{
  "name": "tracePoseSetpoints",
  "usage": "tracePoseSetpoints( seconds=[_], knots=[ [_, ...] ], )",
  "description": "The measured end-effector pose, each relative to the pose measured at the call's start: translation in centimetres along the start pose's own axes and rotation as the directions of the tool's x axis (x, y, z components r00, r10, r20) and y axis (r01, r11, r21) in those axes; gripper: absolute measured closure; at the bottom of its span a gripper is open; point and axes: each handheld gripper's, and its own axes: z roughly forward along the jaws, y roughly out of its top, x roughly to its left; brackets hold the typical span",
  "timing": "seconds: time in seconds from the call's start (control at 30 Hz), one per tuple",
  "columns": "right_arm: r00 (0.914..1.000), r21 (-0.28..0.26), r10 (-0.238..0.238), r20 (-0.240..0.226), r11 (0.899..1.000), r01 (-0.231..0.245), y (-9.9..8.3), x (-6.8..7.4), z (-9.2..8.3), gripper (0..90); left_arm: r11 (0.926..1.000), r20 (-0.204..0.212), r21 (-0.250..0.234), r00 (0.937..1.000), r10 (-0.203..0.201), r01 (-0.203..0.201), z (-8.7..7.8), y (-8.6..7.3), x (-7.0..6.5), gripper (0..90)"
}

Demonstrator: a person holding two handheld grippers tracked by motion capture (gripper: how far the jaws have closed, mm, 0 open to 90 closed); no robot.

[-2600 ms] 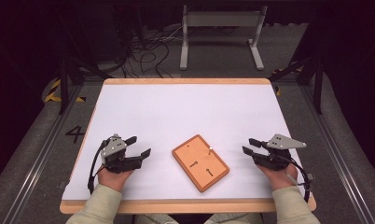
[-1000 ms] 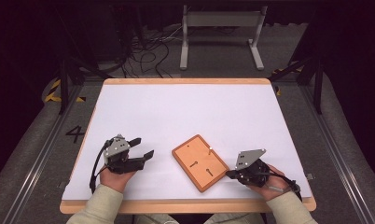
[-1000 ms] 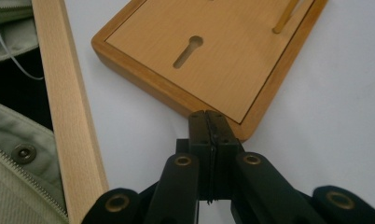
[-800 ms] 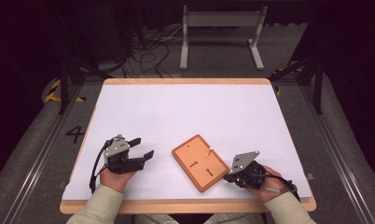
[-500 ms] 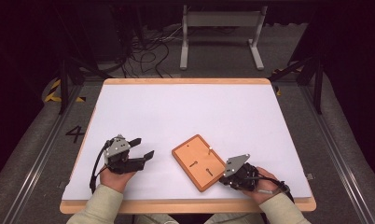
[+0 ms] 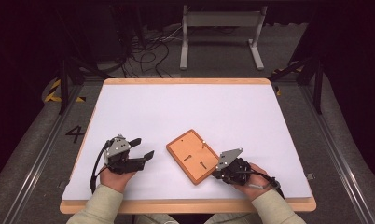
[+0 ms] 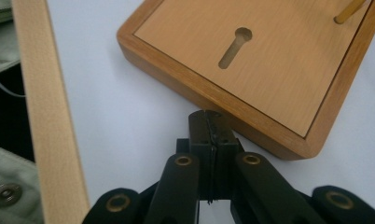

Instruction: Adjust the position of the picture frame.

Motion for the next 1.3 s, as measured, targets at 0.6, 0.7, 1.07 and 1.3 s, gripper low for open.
tracePoseSetpoints(
  seconds=[0.6,0.7,1.07,1.3],
  knots=[
    [0.9607,-0.045,0.207,0.186,0.978,-0.202,-0.9,-3.9,0.1,90.0,0.9985,0.021,0.043,0.9992,-0.033,0.032,-0.4,-0.1,0.3,44.5],
    [0.9642,-0.061,0.220,0.148,0.975,-0.213,-1.0,-4.0,-0.2,90.0,0.9981,0.022,0.052,0.9992,-0.035,0.033,-0.6,-0.1,0.3,47.1],
    [0.9849,-0.062,0.171,0.027,0.984,-0.169,0.5,-2.3,0.7,90.0,0.9974,0.001,0.064,0.9994,-0.034,0.034,-0.7,-0.2,0.4,53.6],
    [0.9936,-0.074,0.113,0.006,0.991,-0.112,2.0,-0.8,1.9,90.0,0.9964,-0.007,0.084,0.9999,-0.009,0.010,-0.7,-0.2,0.4,72.4]
  ],
)
